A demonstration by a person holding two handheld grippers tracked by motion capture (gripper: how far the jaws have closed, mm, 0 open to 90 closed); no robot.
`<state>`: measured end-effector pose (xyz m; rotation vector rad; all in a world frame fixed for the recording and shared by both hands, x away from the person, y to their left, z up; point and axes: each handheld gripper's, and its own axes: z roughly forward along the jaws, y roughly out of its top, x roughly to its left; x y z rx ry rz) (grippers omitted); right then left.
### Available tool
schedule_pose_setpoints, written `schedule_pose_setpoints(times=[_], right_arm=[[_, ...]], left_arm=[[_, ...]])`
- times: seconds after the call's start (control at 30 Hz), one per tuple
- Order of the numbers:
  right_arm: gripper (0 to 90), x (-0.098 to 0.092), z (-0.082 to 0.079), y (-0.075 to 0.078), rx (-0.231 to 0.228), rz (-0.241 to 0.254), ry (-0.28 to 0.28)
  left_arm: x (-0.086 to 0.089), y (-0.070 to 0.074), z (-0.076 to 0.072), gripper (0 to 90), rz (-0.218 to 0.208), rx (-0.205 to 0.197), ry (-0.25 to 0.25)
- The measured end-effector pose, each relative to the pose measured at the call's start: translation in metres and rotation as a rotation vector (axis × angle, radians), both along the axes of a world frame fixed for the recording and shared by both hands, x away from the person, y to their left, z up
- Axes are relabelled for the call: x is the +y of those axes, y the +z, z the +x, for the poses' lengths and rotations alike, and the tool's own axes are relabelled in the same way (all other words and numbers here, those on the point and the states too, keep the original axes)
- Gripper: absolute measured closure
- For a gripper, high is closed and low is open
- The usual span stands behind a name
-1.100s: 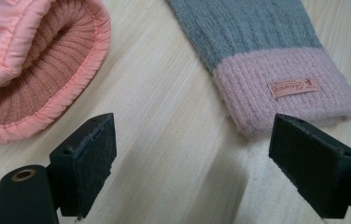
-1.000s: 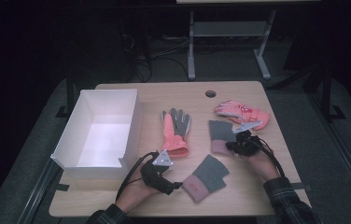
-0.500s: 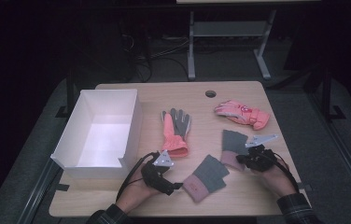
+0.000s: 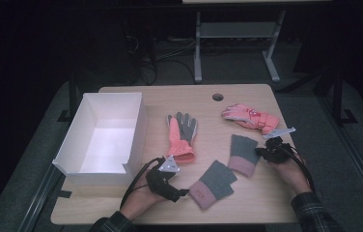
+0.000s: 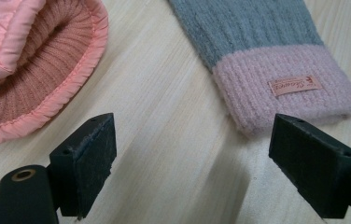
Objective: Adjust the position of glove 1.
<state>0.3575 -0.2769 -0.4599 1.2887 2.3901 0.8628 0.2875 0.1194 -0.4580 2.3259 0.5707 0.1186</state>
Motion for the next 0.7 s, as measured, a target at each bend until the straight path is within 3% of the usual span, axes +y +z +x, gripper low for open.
schedule_pose_setpoints(times=[0.33,0.53,0.6,0.7], right_arm=[[90.0,-0.012,-0.037,0.004,0.023,-0.065,-0.022],[89.9,-0.014,-0.049,0.004,0.020,-0.067,-0.028],[86.2,-0.015,-0.050,0.007,0.023,-0.040,-0.032],[81.9,-0.019,-0.047,0.015,-0.009,0.059,-0.047]], left_arm=[[0.001,0.001,0.000,14.5,0.001,-0.001,0.000],[0.000,0.000,0.000,14.5,-0.001,0.003,0.005],[0.000,0.000,-0.001,14.5,0.000,0.000,0.002],[0.000,0.000,0.001,14.5,0.011,-0.001,-0.006]])
